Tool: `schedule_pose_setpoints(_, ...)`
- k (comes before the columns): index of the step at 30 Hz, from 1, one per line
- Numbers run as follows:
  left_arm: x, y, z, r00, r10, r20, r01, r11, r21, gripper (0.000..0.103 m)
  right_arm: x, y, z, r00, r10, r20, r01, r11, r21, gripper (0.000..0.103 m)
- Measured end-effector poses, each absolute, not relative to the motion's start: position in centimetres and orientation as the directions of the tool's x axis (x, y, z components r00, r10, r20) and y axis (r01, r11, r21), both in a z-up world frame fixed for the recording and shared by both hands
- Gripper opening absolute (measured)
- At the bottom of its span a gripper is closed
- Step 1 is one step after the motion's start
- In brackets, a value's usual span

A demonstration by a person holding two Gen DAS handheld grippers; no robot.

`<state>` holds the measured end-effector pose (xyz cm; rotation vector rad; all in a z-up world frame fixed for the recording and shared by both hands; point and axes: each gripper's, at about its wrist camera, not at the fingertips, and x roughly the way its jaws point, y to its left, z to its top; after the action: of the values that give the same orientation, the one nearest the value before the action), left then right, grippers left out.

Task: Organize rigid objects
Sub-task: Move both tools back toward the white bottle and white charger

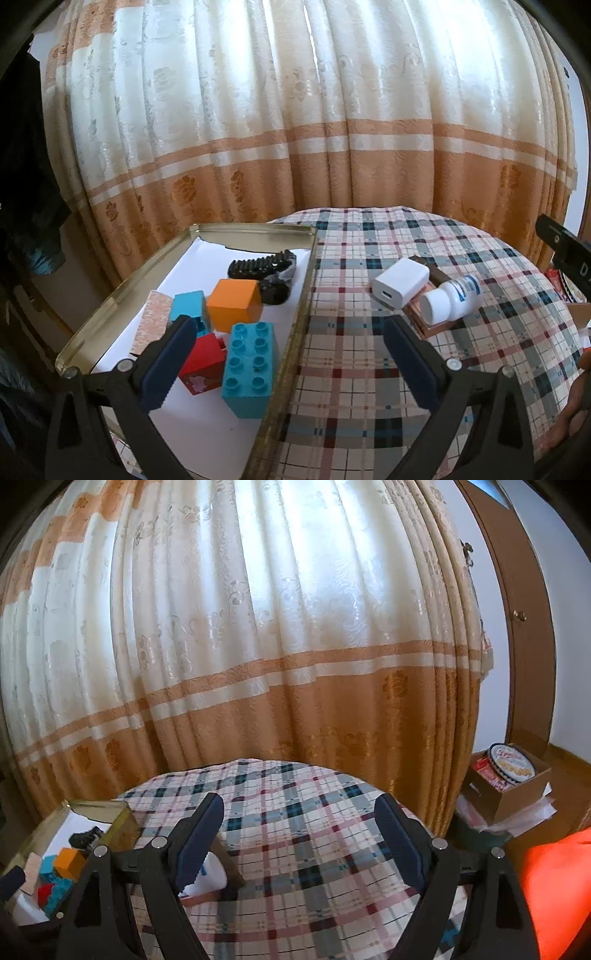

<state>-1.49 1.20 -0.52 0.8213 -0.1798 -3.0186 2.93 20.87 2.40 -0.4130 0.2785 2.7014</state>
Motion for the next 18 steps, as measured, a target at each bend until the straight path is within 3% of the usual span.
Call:
schedule_pose_setpoints(7,-1.3,1.9,-0.7,-0.855,-0.019,-0.518,-0.047,-0.992,0.114,0.103,2.1,21.5,1.6,-0.866,0.293,-0.405,-0.383,-0.909,0.162,0.086)
schedule_pose_setpoints(11,-1.0,2.0,-0.9,-0.842,-0.018,-0.539,-0.052,-0.992,0.114,0.103,0.5,21.6,0.4,-0.837,0.22,-0.501,-0.345,-0.923,0.171,0.086)
schedule_pose_setpoints(18,-0.5,1.9,-1.5,-0.817,-0.028,-0.576,-0.052,-0.991,0.122,0.103,-0.8,20.8,-0.4,-0.811,0.156,-0.564,-0.288,-0.945,0.152,0.086)
